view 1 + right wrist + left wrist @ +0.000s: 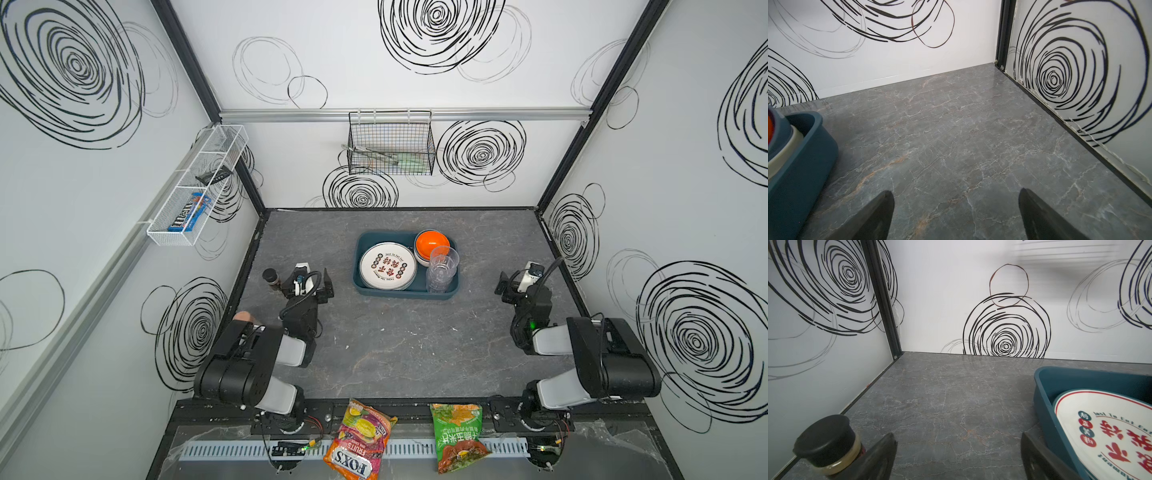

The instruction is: Place the mixed dishes into the plastic bin

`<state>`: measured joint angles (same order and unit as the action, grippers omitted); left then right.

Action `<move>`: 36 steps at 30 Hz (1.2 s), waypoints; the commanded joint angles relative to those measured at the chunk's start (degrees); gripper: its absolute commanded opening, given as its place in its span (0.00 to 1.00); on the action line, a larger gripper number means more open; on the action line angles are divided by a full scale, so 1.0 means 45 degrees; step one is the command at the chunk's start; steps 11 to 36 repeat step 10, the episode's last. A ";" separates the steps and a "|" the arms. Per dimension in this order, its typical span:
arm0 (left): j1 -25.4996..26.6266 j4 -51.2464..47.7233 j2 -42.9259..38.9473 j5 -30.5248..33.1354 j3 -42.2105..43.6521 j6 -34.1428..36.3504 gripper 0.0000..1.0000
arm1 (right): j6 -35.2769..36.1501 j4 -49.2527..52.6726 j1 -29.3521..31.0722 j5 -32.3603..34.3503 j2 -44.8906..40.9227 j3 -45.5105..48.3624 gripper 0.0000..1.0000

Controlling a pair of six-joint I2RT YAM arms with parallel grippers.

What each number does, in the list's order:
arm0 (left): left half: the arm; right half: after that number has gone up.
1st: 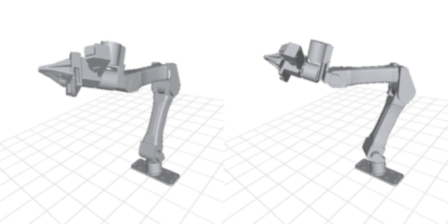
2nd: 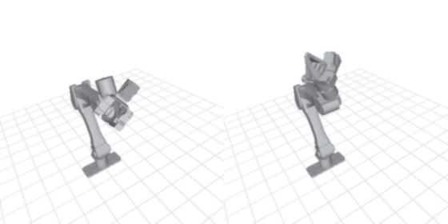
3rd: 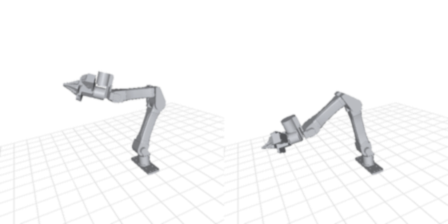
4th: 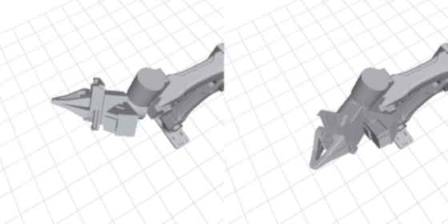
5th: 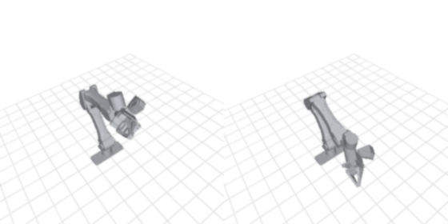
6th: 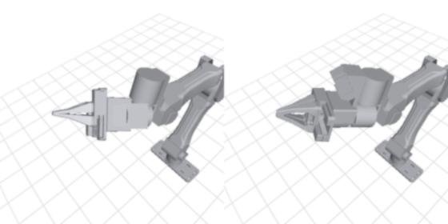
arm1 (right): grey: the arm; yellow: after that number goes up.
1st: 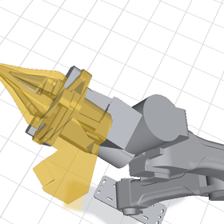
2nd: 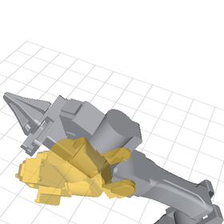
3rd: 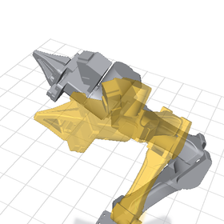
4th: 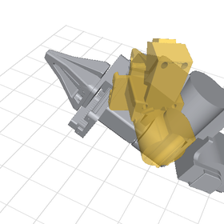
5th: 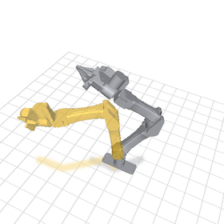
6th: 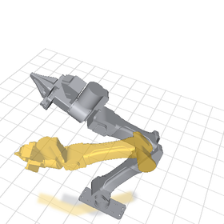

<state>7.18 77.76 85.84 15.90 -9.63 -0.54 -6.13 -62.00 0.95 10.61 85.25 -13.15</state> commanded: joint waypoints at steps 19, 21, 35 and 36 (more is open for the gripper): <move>0.0785 0.2715 0.0293 0.1457 0.0779 0.0720 0.96 | 0.0137 -0.0179 0.0093 -0.0010 -0.0219 -0.0319 0.97; 0.0785 0.2715 0.0293 0.1457 0.0779 0.0720 0.96 | 0.0137 -0.0179 0.0093 -0.0010 -0.0219 -0.0319 0.97; 0.0785 0.2715 0.0293 0.1457 0.0779 0.0720 0.96 | 0.0137 -0.0179 0.0093 -0.0010 -0.0219 -0.0319 0.97; 0.0785 0.2715 0.0293 0.1457 0.0779 0.0720 0.96 | 0.0137 -0.0179 0.0093 -0.0010 -0.0219 -0.0319 0.97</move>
